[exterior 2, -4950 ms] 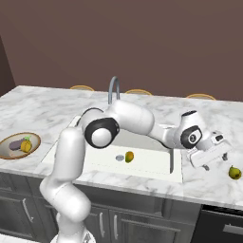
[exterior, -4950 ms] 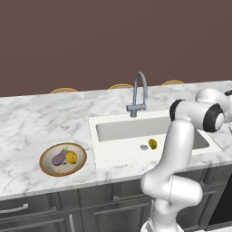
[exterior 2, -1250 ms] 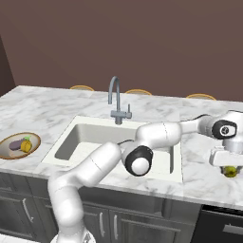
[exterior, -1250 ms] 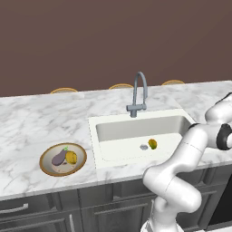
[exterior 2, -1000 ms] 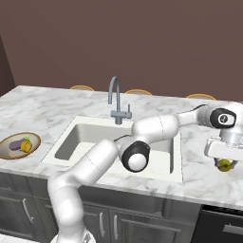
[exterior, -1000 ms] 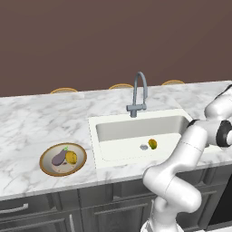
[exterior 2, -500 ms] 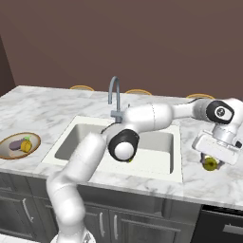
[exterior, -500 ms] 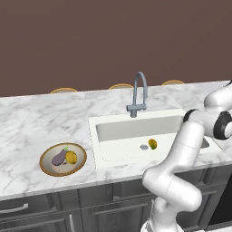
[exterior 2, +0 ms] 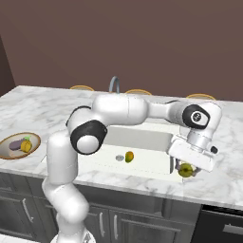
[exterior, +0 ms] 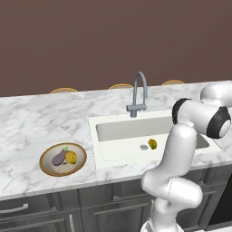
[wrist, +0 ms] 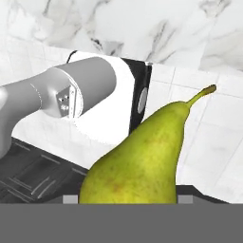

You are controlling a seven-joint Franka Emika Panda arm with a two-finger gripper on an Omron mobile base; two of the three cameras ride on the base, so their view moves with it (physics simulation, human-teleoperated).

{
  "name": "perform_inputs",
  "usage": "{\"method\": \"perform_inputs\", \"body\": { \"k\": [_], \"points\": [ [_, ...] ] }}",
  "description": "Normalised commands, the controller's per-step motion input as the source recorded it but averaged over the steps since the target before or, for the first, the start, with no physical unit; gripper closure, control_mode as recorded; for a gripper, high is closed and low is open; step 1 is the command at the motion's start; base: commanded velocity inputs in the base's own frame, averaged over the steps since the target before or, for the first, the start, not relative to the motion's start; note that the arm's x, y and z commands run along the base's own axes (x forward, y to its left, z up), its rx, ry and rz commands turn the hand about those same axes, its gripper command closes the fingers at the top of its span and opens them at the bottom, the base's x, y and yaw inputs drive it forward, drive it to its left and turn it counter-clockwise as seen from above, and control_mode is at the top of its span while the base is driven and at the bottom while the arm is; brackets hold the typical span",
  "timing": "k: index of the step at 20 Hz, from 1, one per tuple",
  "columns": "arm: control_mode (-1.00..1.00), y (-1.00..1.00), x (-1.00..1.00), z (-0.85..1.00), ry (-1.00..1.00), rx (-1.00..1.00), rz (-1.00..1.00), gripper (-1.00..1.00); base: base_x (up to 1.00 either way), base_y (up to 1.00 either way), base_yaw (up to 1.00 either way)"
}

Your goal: There is a mixed pile of frozen fruits and vegetables on the counter. Locate all the frozen vegetables and place the items in a bowl on the counter. Take all the frozen fruits and defrost them in a running sink.

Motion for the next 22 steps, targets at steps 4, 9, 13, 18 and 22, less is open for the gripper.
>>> {"method": "perform_inputs", "body": {
  "k": [4, 9, 13, 18, 22],
  "points": [
    [-1.0, 1.0, 0.09, 0.36, 0.04, -0.2, 0.0, 1.0, 0.0, 0.0, 0.0],
    [-1.0, 0.91, 0.55, 0.23, 0.0, -0.15, -0.01, 1.0, 0.0, 0.0, 0.0],
    [-1.0, 0.76, 0.86, 0.0, 0.0, -0.1, -0.05, 1.0, 0.0, 0.0, 0.0],
    [-1.0, 0.59, 0.87, -0.01, 0.02, 0.0, -0.07, 1.0, 0.0, 0.0, 0.0],
    [-1.0, 0.16, 0.75, -0.03, 0.09, 0.0, -0.04, 1.0, 0.0, 0.0, 0.0]
  ]
}}
